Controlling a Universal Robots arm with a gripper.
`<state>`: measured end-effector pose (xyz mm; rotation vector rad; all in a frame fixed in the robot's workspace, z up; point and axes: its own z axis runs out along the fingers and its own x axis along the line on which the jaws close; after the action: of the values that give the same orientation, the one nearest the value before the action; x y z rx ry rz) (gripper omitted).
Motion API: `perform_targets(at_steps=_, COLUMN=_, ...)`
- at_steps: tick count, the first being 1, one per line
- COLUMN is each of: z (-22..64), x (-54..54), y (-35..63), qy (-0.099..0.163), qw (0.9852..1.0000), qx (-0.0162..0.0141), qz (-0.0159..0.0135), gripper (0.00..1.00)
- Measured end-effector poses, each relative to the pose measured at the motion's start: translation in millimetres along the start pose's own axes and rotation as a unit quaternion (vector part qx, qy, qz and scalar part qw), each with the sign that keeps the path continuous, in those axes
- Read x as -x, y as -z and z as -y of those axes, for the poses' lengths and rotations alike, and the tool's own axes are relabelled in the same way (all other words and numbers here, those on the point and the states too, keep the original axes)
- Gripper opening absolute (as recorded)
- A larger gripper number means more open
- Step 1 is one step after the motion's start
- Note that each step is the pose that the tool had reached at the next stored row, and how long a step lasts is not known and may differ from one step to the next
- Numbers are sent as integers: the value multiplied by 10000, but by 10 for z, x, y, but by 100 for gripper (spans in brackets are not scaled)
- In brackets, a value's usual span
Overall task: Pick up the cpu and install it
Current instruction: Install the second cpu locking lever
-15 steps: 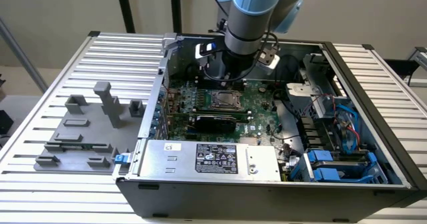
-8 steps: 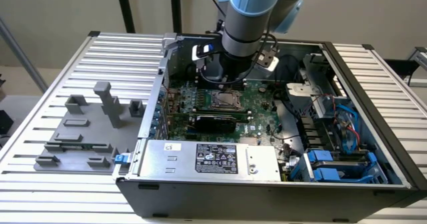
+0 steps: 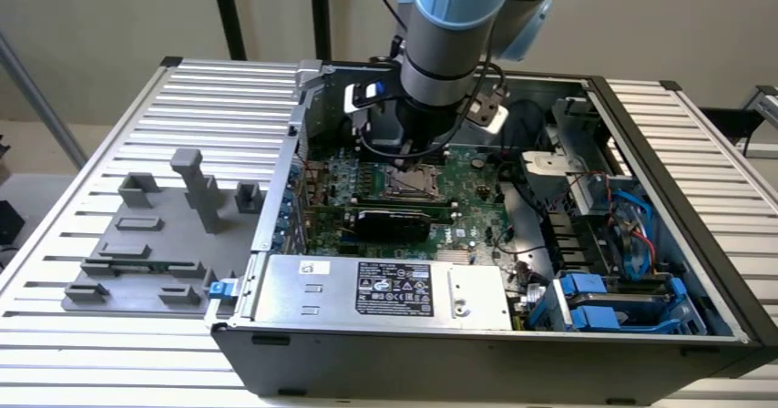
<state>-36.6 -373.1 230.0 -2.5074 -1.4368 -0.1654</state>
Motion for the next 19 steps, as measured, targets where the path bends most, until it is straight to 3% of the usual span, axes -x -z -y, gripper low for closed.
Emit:
perform_targets(at_steps=11, z=-12, x=175, y=187, qy=0, qw=10000, qx=0, qz=1, gripper=11)
perform_targets(at_steps=19, z=69, x=302, y=277, qy=-1, qw=10000, qx=-3, qz=3, gripper=11)
